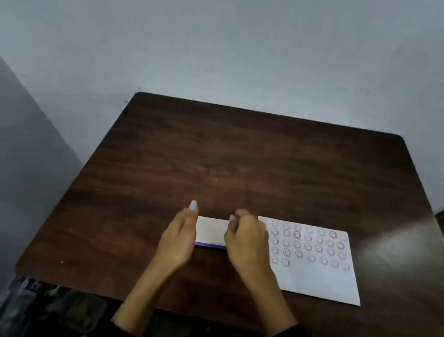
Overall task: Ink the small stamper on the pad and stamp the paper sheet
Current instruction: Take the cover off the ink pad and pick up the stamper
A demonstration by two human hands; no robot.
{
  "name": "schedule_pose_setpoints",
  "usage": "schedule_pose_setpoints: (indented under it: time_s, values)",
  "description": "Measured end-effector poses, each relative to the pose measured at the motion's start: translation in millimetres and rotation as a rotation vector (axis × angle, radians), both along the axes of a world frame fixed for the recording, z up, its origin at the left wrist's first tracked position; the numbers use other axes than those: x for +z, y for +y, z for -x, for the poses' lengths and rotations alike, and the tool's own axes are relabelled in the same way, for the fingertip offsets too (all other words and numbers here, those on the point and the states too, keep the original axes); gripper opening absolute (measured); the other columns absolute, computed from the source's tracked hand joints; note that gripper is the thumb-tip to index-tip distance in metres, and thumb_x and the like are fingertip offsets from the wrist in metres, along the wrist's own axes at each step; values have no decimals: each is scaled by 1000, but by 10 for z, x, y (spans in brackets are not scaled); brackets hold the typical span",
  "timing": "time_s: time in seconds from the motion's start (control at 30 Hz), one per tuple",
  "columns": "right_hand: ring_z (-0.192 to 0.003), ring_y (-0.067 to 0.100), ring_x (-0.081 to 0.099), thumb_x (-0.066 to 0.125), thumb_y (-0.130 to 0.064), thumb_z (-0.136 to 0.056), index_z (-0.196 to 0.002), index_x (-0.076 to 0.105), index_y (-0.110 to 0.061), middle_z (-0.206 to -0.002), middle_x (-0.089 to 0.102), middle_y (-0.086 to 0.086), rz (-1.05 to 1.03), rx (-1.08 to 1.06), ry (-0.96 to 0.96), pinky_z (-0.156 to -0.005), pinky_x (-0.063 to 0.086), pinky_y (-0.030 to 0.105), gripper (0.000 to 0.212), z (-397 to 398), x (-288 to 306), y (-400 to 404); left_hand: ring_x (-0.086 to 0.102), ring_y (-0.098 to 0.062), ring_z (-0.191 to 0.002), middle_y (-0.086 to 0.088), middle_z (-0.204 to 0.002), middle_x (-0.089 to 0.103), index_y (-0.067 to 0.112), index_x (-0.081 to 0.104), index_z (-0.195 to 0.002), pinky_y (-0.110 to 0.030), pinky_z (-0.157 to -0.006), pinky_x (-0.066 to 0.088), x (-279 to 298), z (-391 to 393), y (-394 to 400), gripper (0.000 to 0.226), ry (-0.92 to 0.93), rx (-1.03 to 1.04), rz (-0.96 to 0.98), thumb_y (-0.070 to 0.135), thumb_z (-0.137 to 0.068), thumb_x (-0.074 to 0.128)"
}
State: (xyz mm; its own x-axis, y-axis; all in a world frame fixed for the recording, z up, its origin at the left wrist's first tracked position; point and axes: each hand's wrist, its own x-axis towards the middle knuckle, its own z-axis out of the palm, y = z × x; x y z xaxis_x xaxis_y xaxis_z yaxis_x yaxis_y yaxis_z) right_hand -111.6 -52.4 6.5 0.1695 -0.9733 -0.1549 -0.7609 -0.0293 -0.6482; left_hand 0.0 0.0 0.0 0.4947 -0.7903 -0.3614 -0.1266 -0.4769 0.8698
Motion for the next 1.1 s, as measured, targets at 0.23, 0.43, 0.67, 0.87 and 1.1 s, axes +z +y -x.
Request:
schedule_pose_setpoints:
  time_s: [0.23,0.43,0.67,0.87,1.1]
  values:
    - [-101,35,60,50,-2,-87,-110,52,2,-112,61,21,-76,35,218,-77,50,38,24,-84,-382,87,47,-14,-117,-1,-134,50,17,45,-133,-28,-101,34,-341,119,110,50,-19,6,5,46,-97,27]
    - [-103,31,62,60,-7,-86,-118,49,-2,-117,60,20,-129,53,240,-82,54,36,35,-154,-512,127,47,-14,-115,-7,-132,52,15,47,-130,-31,-102,36,-418,128,28,49,-29,-23,12,46,-97,26]
    - [-100,37,60,52,-5,-86,-111,50,1,-111,61,21,-61,29,222,-71,49,38,26,-203,-380,93,50,-1,-84,12,-96,51,20,57,-114,-25,-84,37,-388,95,-33,44,-43,31,47,47,-97,27]
    - [-105,36,57,57,-9,-85,-120,47,0,-116,59,21,-27,159,159,-81,49,42,37,-475,-202,65,45,5,-85,17,-96,47,20,55,-120,-19,-82,34,-306,-162,13,48,-90,155,104,50,-96,26]
    - [-119,33,44,54,-12,-86,-129,39,-2,-128,53,18,13,429,222,-97,40,41,47,-838,-379,223,42,-6,-99,13,-106,43,19,47,-127,-25,-85,31,-413,-481,262,51,-90,304,38,53,-95,25]
